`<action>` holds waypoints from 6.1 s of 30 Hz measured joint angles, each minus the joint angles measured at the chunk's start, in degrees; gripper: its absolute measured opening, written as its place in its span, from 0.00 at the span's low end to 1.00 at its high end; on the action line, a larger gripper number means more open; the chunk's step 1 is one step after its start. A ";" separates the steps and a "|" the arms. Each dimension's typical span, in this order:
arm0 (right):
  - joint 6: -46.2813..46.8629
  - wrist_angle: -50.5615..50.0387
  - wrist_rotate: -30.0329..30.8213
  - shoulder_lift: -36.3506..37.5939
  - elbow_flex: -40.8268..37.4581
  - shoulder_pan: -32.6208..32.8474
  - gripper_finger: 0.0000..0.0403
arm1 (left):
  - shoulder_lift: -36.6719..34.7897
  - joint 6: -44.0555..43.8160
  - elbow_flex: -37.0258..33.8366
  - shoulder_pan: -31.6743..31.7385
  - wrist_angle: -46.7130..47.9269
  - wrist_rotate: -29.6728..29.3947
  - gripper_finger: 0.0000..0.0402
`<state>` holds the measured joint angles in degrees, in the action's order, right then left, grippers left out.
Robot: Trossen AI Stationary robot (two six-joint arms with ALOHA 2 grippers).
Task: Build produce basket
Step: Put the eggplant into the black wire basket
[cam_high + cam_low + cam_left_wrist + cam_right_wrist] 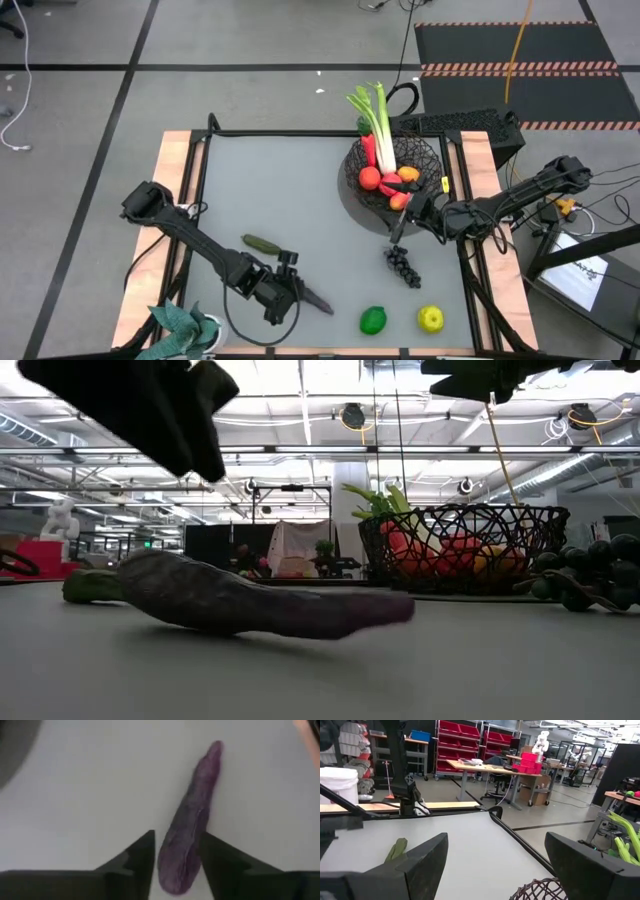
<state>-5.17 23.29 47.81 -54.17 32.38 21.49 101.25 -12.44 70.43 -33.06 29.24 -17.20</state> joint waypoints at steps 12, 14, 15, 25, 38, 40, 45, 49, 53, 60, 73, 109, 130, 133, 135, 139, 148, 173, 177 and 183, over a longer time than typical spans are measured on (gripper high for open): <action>-0.02 0.04 0.00 0.00 0.00 0.01 0.81 | 9.13 -1.52 -0.15 1.01 -3.82 5.60 0.70; -0.02 0.00 0.00 0.00 0.00 0.01 0.81 | 10.50 -1.75 -0.15 1.33 -3.96 6.40 0.70; -0.02 0.04 0.02 0.00 0.00 -0.01 0.81 | 11.08 -2.06 -0.15 1.54 -3.91 6.53 0.70; -0.02 0.02 0.02 0.00 0.00 -0.01 0.81 | 11.30 0.10 -0.11 3.03 -4.36 5.93 0.41; -0.17 0.00 0.02 0.00 0.00 -0.01 0.81 | -5.74 7.89 -0.20 2.80 -3.37 -2.62 0.41; -0.20 -0.17 0.02 0.00 0.00 0.00 0.81 | -8.82 10.19 -0.19 2.67 -3.41 -5.93 0.43; -0.09 -0.82 0.02 0.00 0.00 -0.01 0.81 | -15.82 14.46 -0.15 2.56 -3.61 -13.28 0.38; -0.04 -1.30 0.03 0.00 0.00 -0.01 0.81 | -19.23 17.72 -0.13 2.69 -3.53 -15.03 0.33; -0.04 -1.46 0.04 0.00 0.00 -0.02 0.81 | -20.64 20.36 -0.13 2.42 -3.55 -15.89 0.36; 0.19 -1.70 0.07 0.00 0.00 -0.55 0.81 | -20.65 25.58 -0.13 1.10 -0.73 -15.91 0.40; 0.20 -1.72 0.07 -0.09 0.00 -0.54 0.81 | -20.65 31.21 -0.13 0.24 -0.60 -15.90 0.42; -0.17 5.77 0.04 -0.09 0.00 -0.54 0.81 | -20.69 0.88 -0.13 4.13 -9.43 -18.22 0.33; 7.48 15.61 -21.69 -22.28 8.69 -1.54 0.83 | -20.69 11.60 -0.13 4.11 -11.86 -17.74 0.35; 5.84 11.86 -24.13 -29.92 16.63 -1.50 0.86 | -20.69 13.78 -0.13 4.11 -13.03 -17.74 0.39; 4.71 9.03 -24.00 -34.00 21.63 -1.58 0.87 | -20.69 14.07 -0.13 4.18 -13.02 -17.74 0.40; 1.49 5.95 -23.93 -39.93 28.66 -1.72 0.87 | -20.69 14.09 -0.13 4.18 -12.85 -17.74 0.36; 0.98 5.57 -24.08 -43.82 32.54 -3.07 0.71 | -20.69 13.99 -0.13 4.18 -12.80 -17.56 0.40; -1.55 -7.48 -24.04 -37.76 32.50 -3.51 0.31 | -22.73 15.95 -0.08 -1.71 -13.01 -30.81 0.82; -2.47 -13.31 -24.00 -34.81 32.50 -3.37 0.31 | -25.21 11.25 -0.07 -2.69 -11.33 -32.53 0.82; -14.52 -21.17 -23.89 -32.83 32.50 -1.86 0.30 | -26.82 2.39 -0.04 -3.01 -3.98 -32.38 0.82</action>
<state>-19.69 2.12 23.92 -87.00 64.88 19.63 74.43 -10.05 70.39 -36.07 25.26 -49.58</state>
